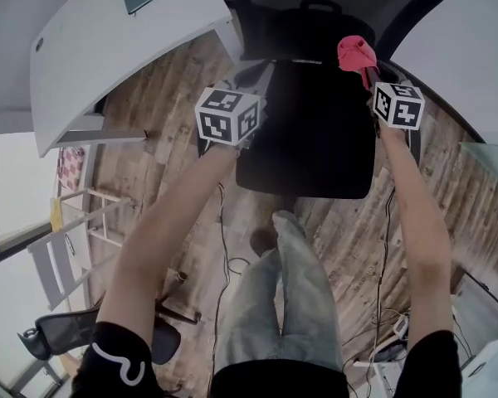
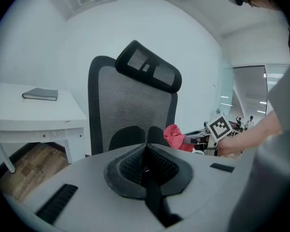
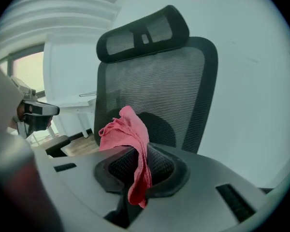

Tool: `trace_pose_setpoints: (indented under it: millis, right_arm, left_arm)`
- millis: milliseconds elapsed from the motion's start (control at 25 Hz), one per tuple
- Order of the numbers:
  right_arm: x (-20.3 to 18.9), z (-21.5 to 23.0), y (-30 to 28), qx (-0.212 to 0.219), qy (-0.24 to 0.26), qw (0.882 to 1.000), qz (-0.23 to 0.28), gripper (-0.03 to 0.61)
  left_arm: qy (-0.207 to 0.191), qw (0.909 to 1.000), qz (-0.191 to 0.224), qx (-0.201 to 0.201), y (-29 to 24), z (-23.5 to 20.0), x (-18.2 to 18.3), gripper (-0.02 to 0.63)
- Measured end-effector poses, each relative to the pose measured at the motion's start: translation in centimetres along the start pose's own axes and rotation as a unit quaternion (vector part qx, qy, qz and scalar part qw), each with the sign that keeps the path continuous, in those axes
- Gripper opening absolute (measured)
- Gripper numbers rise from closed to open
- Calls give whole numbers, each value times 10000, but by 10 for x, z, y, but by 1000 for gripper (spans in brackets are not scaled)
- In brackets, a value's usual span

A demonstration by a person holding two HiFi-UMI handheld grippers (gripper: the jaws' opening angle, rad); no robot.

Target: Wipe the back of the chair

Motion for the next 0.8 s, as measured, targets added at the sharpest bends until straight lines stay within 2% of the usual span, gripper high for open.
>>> trace_pose_setpoints:
  millis: [160, 320, 560, 720, 800]
  right_arm:
    - [4, -62, 26, 352, 222, 9990, 148, 63]
    - [7, -118, 76, 642, 264, 9972, 283, 63]
    - [40, -159, 176, 694, 313, 9946, 705, 63]
    - [51, -187, 258, 835, 256, 9927, 826, 63]
    - [58, -199, 297, 915, 348, 9912, 888, 63]
  left_arm:
    - [-139, 9998, 29, 120, 46, 10, -3, 25]
    - [-274, 9994, -54, 186, 101, 31, -4, 25]
    - [-828, 9965, 55, 53, 184, 79, 36, 25]
    - [-526, 9983, 227, 111, 252, 112, 46, 25]
    - [-514, 9982, 234, 202, 280, 128, 43, 25]
Point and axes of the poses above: the fingertips, and each gripper's own axes: y backward along the fingers, z to its right, x out of its top, the point moved 4 cm from there along y, backward along the fingers, and after that the axes turned 8 degrees about -z, right-handed, at the moved point
